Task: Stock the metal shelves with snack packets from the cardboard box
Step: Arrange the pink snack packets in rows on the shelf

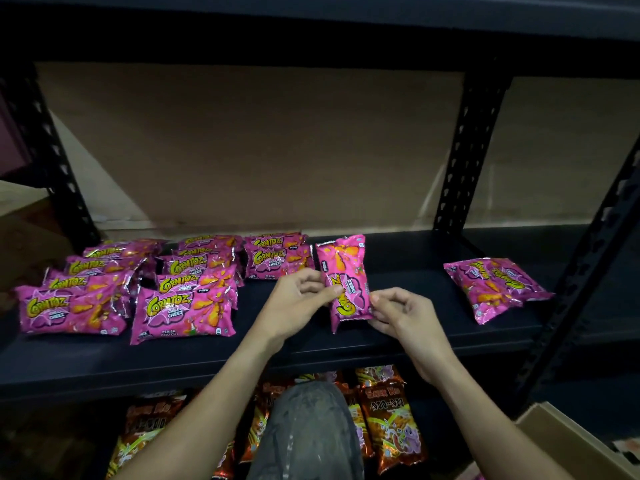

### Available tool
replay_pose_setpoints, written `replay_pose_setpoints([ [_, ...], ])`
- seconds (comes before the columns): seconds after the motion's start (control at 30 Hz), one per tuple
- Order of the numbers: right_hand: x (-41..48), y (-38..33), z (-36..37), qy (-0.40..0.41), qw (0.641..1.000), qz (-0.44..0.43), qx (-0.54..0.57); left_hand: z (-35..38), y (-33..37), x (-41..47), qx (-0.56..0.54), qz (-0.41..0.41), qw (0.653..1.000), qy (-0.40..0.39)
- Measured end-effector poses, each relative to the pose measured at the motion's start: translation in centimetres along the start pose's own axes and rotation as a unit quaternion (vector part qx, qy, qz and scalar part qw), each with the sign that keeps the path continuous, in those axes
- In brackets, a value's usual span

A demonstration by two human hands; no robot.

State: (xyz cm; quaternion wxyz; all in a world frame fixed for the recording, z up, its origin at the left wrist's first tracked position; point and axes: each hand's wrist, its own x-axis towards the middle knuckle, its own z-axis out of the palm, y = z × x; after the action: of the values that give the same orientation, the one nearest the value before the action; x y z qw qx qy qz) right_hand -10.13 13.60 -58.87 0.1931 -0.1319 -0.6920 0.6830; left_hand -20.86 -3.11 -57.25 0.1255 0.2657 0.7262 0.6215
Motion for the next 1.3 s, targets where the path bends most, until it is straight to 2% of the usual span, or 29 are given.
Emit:
replay_pose_setpoints([
  [0.1, 0.6, 0.2, -0.3, 0.024, 0.987, -0.059, -0.145, -1.7, 1.9, 0.9, 0.029, 0.026, 0.999, 0.023],
  [0.2, 0.5, 0.4, -0.9, 0.022, 0.945, -0.087, -0.313, -3.8, 3.9, 2.0, 0.082, 0.061, 0.995, 0.015],
  [0.27, 0.3, 0.9, -1.3, 0.010, 0.912, -0.102, -0.397, -5.5, 5.0, 2.8, 0.153, 0.066, 0.986, 0.001],
  [0.33, 0.1, 1.4, -1.3, 0.001, 0.888, -0.116, -0.445, -7.0, 6.0, 3.9, 0.264, 0.065, 0.962, -0.010],
  [0.43, -0.1, 1.4, -1.2, 0.001, 0.878, -0.122, -0.463, -8.4, 7.2, 5.1, 0.366, 0.057, 0.928, -0.028],
  [0.6, -0.3, 1.4, -1.3, -0.003, 0.868, -0.132, -0.479, -8.9, 8.1, 7.0, 0.387, 0.067, 0.919, -0.030],
  [0.87, -0.5, 1.8, -1.3, 0.003, 0.853, -0.156, -0.499, -9.1, 5.7, 7.8, 0.504, 0.035, 0.857, -0.100],
  [1.3, -0.5, 2.0, -1.3, 0.000, 0.852, -0.156, -0.501, -9.3, 4.8, 7.3, 0.548, 0.005, 0.830, -0.103],
])
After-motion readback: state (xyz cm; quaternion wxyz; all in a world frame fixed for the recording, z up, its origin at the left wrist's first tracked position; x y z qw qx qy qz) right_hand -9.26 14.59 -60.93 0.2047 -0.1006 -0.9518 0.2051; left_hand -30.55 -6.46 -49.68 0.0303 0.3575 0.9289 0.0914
